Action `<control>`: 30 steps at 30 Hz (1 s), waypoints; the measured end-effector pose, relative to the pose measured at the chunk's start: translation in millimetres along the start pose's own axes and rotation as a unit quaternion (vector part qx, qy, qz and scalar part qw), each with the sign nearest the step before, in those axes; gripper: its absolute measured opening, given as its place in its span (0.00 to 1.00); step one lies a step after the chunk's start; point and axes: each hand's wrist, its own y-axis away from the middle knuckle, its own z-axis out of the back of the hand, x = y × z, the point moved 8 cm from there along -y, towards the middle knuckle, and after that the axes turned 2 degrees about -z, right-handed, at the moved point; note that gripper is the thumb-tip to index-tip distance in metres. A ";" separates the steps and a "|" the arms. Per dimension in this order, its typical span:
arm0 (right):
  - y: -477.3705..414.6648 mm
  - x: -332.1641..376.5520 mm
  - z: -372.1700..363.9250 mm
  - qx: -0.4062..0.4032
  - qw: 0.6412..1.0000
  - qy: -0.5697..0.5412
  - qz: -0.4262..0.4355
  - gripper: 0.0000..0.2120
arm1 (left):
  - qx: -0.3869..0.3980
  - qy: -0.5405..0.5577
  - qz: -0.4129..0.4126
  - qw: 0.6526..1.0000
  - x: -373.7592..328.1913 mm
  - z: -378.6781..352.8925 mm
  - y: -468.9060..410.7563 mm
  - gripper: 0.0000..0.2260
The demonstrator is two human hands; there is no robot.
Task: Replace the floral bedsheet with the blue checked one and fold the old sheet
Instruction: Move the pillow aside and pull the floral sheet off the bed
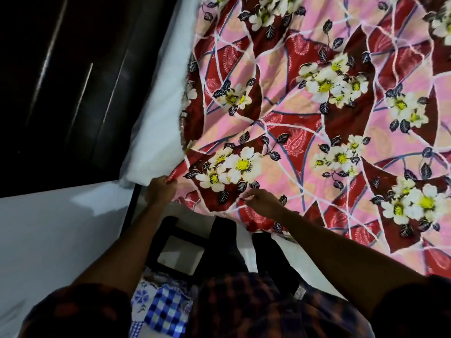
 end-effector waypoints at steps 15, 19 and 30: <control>44.0 163.7 -30.9 -0.128 0.976 0.033 0.172 0.57 | -0.057 0.055 -0.212 0.974 -126.3 121.5 36.7 0.13; 43.9 191.0 0.1 -0.215 0.960 0.014 0.181 0.47 | -0.078 0.080 -0.337 0.935 -184.3 142.2 80.4 0.06; 42.3 170.0 -1.3 -0.052 0.966 0.064 0.244 0.23 | -0.105 0.070 -0.146 0.981 -71.9 112.9 57.5 0.16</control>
